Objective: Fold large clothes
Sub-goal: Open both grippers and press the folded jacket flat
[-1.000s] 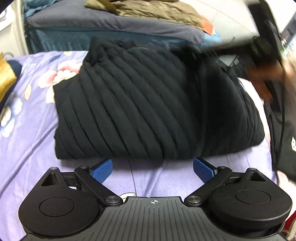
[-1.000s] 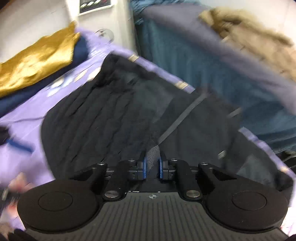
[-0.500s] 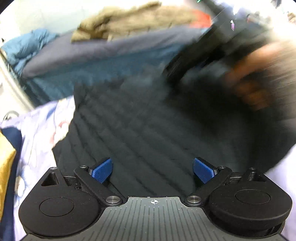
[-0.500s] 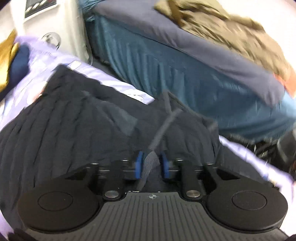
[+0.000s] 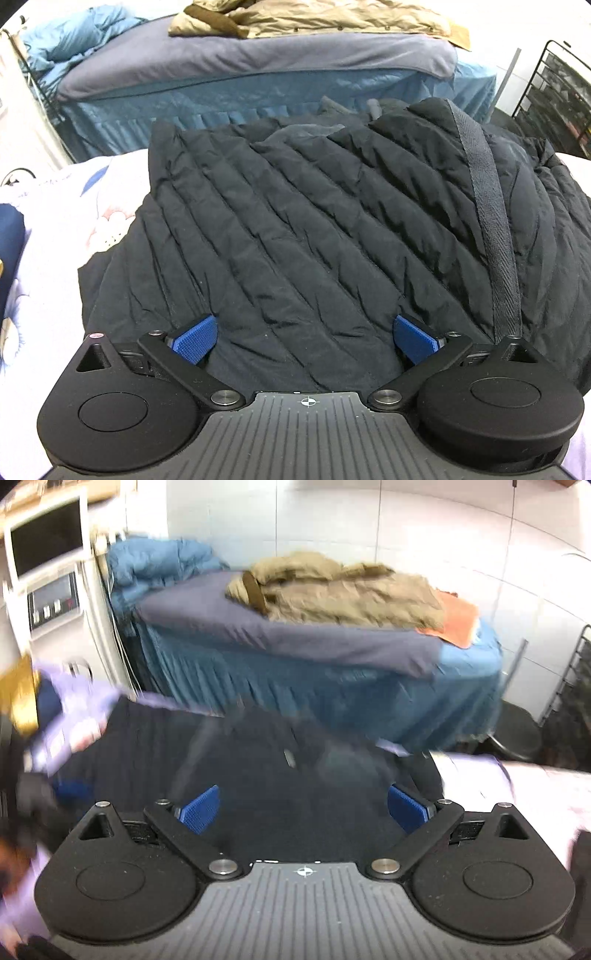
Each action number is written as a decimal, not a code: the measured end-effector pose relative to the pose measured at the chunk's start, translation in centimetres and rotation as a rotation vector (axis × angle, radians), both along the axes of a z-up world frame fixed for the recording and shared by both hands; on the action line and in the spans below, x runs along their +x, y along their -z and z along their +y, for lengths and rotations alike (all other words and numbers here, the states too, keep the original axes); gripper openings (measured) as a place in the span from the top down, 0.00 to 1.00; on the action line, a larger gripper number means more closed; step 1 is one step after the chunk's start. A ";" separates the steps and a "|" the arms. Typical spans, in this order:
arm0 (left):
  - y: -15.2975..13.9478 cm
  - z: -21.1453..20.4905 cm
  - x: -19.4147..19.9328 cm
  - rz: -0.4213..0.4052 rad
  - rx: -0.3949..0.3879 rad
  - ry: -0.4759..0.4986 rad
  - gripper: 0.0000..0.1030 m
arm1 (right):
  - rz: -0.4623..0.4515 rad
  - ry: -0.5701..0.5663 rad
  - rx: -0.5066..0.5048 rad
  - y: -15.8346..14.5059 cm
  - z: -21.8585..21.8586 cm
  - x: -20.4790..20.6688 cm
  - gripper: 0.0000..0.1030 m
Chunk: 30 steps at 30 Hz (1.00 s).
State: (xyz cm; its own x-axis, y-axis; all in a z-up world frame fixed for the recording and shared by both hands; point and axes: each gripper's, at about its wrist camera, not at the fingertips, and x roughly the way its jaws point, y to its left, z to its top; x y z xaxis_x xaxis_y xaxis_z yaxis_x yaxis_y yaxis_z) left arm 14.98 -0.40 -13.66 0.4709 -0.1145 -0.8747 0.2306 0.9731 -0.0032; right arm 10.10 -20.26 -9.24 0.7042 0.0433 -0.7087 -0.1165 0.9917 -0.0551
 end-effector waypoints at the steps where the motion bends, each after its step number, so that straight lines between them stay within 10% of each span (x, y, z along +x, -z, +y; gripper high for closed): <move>1: 0.0 0.0 0.2 0.004 0.006 0.001 0.00 | 0.056 0.018 0.020 0.9 -0.2 0.1 0.06; 21: 3.1 2.2 5.7 0.158 -0.091 -0.036 0.00 | 0.368 0.227 0.059 9.9 -2.7 11.6 0.00; 30: 2.7 2.8 4.9 0.134 -0.110 -0.018 0.00 | 0.270 0.232 0.063 10.7 -2.5 10.2 0.00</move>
